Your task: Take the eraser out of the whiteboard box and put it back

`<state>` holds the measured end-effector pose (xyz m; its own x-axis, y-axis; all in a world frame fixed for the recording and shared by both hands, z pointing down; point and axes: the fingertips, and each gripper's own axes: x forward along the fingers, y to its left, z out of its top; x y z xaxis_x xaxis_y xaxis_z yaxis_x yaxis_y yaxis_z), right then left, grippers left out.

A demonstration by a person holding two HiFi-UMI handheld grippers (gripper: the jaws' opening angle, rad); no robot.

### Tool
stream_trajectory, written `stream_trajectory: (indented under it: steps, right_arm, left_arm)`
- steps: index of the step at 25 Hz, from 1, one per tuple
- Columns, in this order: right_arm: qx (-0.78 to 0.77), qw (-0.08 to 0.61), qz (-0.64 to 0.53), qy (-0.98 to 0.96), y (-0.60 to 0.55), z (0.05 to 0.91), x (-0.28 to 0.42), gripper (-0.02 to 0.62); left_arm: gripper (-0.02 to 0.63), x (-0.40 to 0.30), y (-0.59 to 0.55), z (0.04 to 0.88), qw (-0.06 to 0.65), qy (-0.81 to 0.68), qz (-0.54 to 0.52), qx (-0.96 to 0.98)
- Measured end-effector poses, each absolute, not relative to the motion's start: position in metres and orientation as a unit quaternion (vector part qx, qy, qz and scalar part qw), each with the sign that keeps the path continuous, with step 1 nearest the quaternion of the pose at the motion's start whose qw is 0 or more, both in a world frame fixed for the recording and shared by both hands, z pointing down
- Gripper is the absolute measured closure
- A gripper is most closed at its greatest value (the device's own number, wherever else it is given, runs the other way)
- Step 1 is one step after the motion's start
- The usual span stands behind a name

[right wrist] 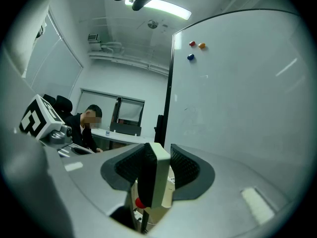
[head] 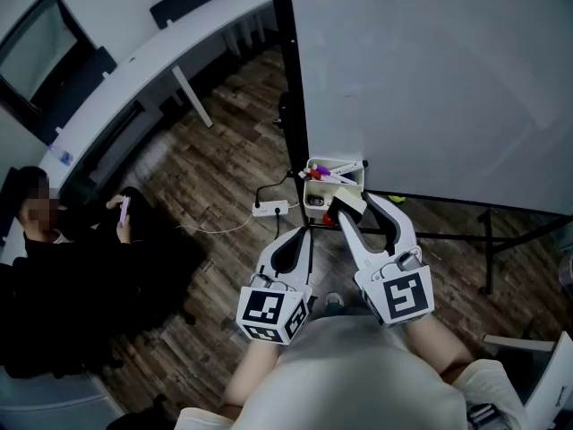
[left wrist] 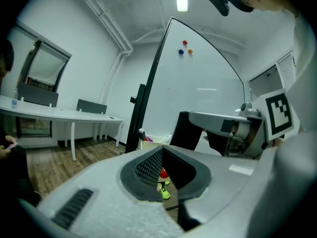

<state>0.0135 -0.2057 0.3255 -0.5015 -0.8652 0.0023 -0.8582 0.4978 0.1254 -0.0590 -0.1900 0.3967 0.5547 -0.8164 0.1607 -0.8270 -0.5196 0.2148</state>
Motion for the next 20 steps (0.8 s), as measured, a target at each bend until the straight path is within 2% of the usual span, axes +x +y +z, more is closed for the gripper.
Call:
stream_trajectory:
  steps: [20]
  right_arm:
    - [0.486,0.032,-0.041,-0.873,-0.240,0.330,0.017,0.425]
  left_arm:
    - [0.606,-0.055,-0.223,0.400,0.135,-0.485,0.021,0.864]
